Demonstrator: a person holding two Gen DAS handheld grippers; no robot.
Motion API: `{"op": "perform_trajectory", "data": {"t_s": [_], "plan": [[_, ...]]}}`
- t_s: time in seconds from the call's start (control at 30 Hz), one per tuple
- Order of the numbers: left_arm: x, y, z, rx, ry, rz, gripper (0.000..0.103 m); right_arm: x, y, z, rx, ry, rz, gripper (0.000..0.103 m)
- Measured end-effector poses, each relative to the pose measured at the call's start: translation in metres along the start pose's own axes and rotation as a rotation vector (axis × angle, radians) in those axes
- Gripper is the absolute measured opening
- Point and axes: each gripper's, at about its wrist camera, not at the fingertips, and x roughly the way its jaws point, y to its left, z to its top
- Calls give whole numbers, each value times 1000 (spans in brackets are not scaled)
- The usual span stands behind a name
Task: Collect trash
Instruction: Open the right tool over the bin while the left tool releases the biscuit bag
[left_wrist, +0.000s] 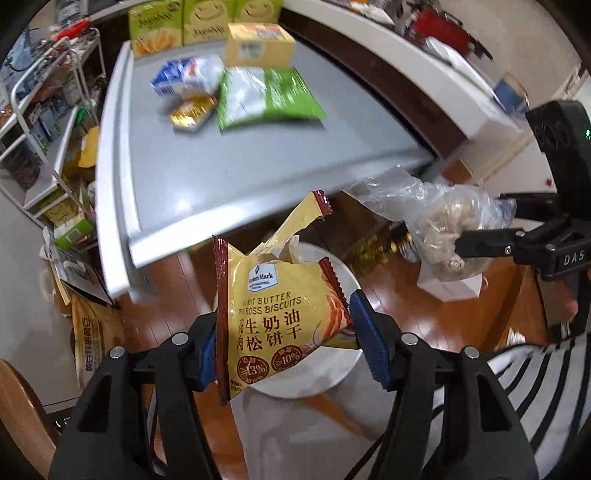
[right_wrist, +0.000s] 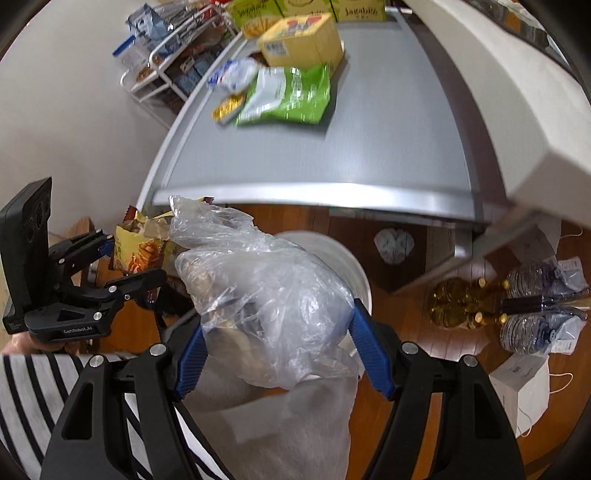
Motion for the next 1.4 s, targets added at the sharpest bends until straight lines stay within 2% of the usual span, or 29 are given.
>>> {"op": "perform_trajectory", "data": {"t_s": [0.2, 0.37, 0.77, 1.03, 1.4], "plan": [[25, -7, -22, 53, 97, 0, 63, 21, 4, -19, -49, 82, -28, 70], [46, -5, -37, 69, 173, 8, 63, 43, 8, -29, -93, 137, -84, 70], [97, 8, -54, 76, 306, 45, 63, 110, 1, -26, -70, 249, -129, 70], [121, 17, -51, 71, 350, 61, 63, 146, -1, -24, -55, 320, -135, 70], [132, 16, -41, 76, 347, 76, 63, 168, -1, -26, -38, 362, -151, 70]]}}
